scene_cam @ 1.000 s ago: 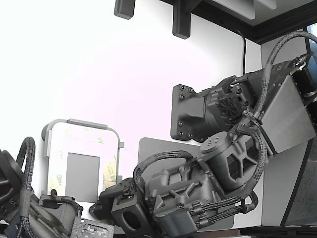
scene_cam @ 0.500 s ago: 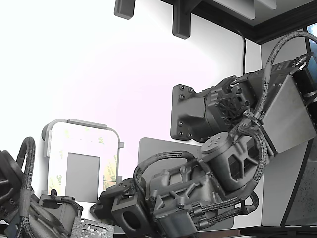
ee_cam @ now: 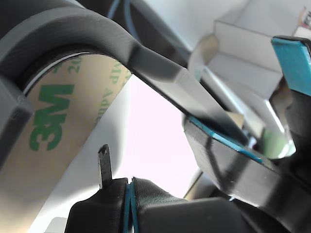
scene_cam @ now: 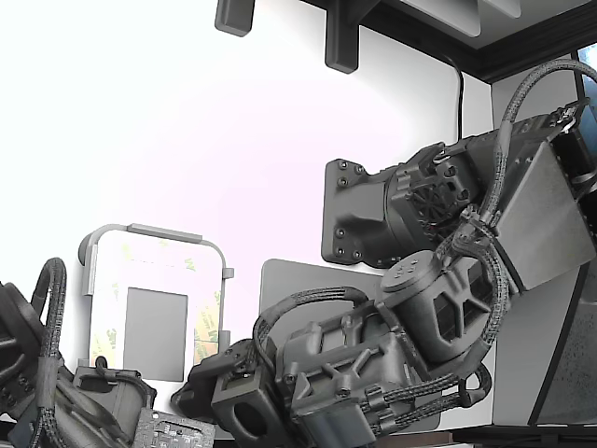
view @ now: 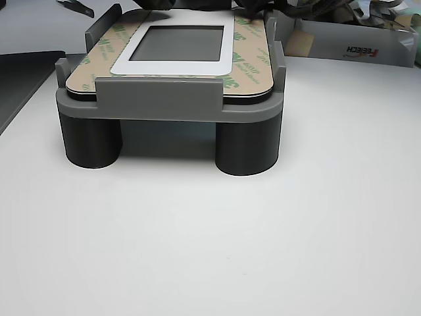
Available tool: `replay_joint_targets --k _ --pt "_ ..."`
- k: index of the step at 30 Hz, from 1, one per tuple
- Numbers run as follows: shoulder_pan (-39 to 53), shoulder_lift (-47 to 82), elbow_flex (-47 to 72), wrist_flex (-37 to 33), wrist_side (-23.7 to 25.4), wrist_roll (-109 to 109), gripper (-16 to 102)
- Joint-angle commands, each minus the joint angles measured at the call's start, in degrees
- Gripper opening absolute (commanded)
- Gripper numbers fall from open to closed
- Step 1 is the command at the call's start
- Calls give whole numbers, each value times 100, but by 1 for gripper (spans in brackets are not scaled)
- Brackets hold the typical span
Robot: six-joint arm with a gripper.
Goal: Peel off protective film from adhesive tape.
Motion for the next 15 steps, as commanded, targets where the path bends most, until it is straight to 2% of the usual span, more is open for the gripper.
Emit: replay_joint_targets --k 1,15 --pt "-53 62 -141 -88 -18 -70 -11" --pt "-149 9 -9 -255 -70 -229 -11"
